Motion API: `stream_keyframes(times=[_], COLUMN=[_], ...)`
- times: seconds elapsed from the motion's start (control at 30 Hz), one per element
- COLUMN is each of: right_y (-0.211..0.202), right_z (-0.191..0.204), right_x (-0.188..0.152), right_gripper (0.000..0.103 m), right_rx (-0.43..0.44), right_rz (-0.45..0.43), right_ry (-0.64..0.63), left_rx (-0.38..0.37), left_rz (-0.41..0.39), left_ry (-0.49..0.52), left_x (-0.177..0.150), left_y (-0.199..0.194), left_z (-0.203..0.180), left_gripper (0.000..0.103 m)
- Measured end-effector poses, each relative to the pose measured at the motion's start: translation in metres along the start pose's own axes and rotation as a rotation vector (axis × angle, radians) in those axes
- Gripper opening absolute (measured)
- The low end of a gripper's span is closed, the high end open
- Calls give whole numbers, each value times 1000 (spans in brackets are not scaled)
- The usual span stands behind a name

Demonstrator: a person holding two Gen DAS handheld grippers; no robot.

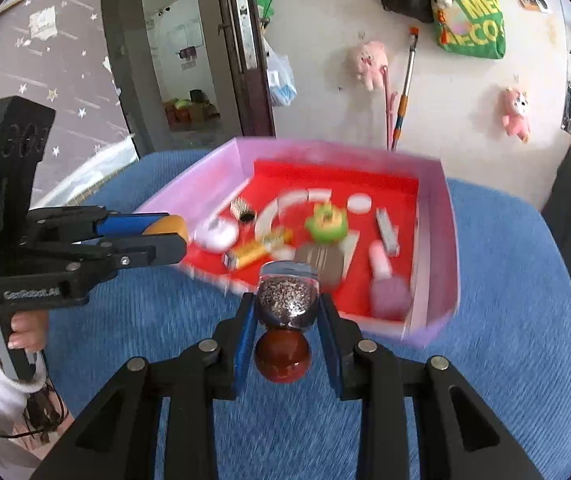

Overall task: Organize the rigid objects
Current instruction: 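Carry the compact and ball over the pink box with both grippers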

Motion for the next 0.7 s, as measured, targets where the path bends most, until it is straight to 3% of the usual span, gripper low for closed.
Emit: stream_keyframes(times=[0.2,0.33,0.53,0.7], right_y=[35,81,149,187], right_z=[-17,-25,-35,-42], right_x=[59,85,99,101], right_gripper=[33,33,33,33], right_rx=[-3,-46,-70,-102], right_rz=[35,101,220,297], right_ry=[8,-19,-15,-37], left_rx=[81,119,161,190], left_rz=[75,148,250,284], left_ry=[-24,-47,-78,-63], left_x=[43,49,42,42], left_y=[35,64,104,117], left_z=[47,76,102,110], left_gripper=[36,36,36,36])
Point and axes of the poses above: each gripper's, at about its wrist camera, not at the fingertips, and y roughly the way its jaws point, z to its left, x to its top, the point moved 10 cm from there along y, roughly the way its jaws point, and after that the axes turned 10 degrees about -x, right-handed, at the moved point
